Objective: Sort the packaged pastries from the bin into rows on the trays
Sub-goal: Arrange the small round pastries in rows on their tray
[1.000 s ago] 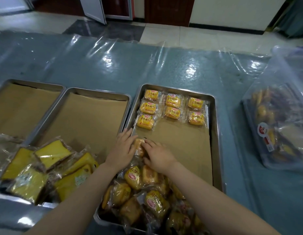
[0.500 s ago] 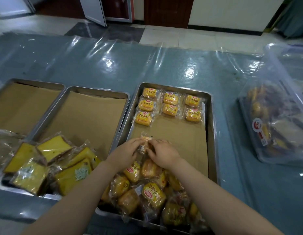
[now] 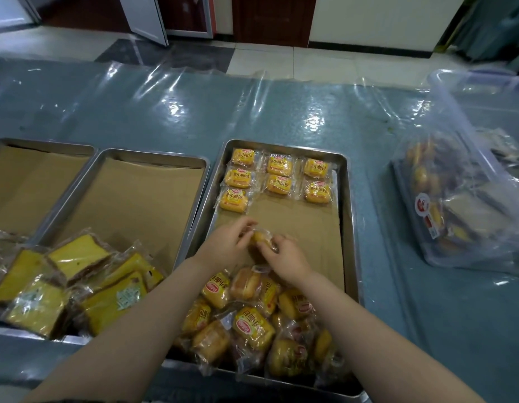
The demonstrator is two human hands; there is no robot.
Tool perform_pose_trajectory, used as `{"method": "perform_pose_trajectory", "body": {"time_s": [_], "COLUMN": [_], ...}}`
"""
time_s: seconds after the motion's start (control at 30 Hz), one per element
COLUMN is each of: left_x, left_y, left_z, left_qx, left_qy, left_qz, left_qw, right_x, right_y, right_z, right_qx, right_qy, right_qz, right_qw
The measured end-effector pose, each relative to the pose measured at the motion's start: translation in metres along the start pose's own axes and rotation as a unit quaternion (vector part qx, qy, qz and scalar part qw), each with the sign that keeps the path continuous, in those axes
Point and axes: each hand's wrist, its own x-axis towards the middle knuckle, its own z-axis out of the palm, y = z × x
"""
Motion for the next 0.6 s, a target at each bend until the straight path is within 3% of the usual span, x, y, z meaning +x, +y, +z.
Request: {"method": "perform_pose_trajectory", "body": {"time_s": [0.1, 0.2, 0.43, 0.6], "left_x": [0.004, 0.005, 0.011, 0.018], "left_y": [0.003, 0.003, 0.011, 0.012], "left_z": [0.004, 0.009, 0.020, 0.025], "left_qx": [0.030, 0.056, 0.095, 0.130], "left_qy": [-0.013, -0.041, -0.044, -0.102], "left_qz": [-0.023, -0.031, 0.002, 0.011], "left_qw": [0.999, 0.997, 0.994, 0.986], "right_x": [0.000, -0.001, 0.006, 0.008], "right_y": [0.005, 0.011, 0.029, 0.039], "right_z": [-0.008, -0.015, -0.020, -0.027], "right_qx": [0.120, 0.171, 0.102, 0.041], "right_qy": [-0.007, 0.011, 0.031, 0.013], "right_qz": [0.057, 0.080, 0.116, 0.143], "right_qw": [0.991, 0.982, 0.988, 0.989]}}
